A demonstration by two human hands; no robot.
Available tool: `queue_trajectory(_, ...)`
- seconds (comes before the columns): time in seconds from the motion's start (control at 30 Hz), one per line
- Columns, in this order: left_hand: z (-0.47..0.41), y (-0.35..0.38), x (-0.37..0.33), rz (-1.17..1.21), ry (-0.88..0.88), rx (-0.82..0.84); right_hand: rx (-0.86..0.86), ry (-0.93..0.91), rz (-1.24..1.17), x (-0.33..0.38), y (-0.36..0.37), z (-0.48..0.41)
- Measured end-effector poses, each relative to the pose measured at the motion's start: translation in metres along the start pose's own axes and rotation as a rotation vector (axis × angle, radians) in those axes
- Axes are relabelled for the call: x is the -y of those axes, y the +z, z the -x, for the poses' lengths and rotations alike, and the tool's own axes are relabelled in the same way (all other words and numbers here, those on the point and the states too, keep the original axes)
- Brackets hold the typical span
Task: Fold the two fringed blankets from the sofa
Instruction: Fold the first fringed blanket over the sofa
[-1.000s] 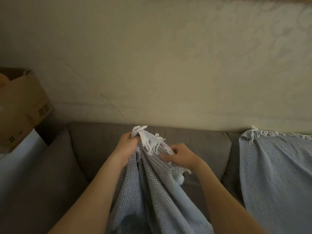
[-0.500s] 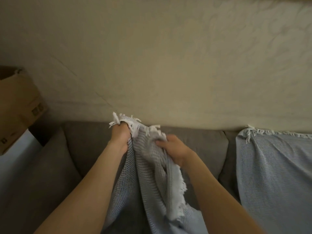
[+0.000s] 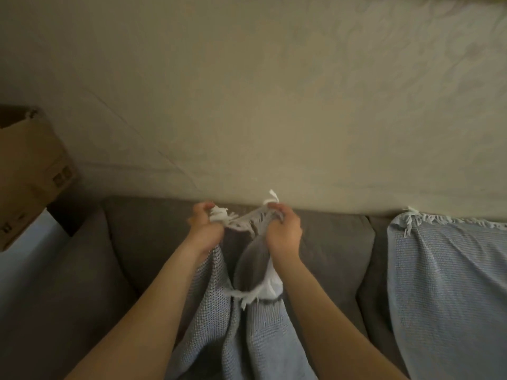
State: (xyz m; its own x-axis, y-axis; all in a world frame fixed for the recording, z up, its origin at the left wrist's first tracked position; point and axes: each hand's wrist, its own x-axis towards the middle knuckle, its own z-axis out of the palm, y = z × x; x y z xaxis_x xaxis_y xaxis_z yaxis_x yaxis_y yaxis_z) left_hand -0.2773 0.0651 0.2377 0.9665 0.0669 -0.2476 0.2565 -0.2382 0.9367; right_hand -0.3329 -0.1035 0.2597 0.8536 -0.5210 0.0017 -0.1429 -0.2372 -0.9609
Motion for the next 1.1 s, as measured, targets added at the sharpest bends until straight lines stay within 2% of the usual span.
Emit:
queue_trajectory(0.1,0.010,0.004,0.009,0.006,0.030,0.171,0.164,0.062,0.128,-0.027,0.005,0.011)
queue_trajectory(0.23,0.014,0.008,0.014,-0.078,0.103,0.412,0.376,-0.160,0.211,-0.050,0.011,0.012)
queue_trajectory(0.33,0.015,0.009,0.016,-0.167,0.213,0.508,0.609,-0.170,0.188,-0.062,0.013,0.011)
queue_trajectory(0.4,0.014,0.007,0.017,-0.207,0.262,0.526,0.665,-0.170,0.238,-0.065,0.012,0.015)
queue_trajectory(0.53,0.019,0.004,0.022,-0.384,0.354,0.518,0.625,-0.185,0.550,-0.066,0.004,0.015)
queue_trajectory(0.63,0.019,0.004,0.036,-0.556,0.358,0.484,0.540,-0.268,0.576,-0.063,-0.002,0.018)
queue_trajectory(0.77,0.023,0.001,0.059,-0.609,0.241,0.524,0.528,-0.370,0.450,-0.051,-0.014,0.018)
queue_trajectory(0.9,0.026,-0.004,0.071,-0.619,0.202,0.446,0.507,-0.368,0.340,-0.032,-0.027,0.022)
queue_trajectory(1.1,0.028,-0.009,0.069,-0.690,0.234,0.383,0.261,-0.265,-0.011,0.004,-0.044,0.023)
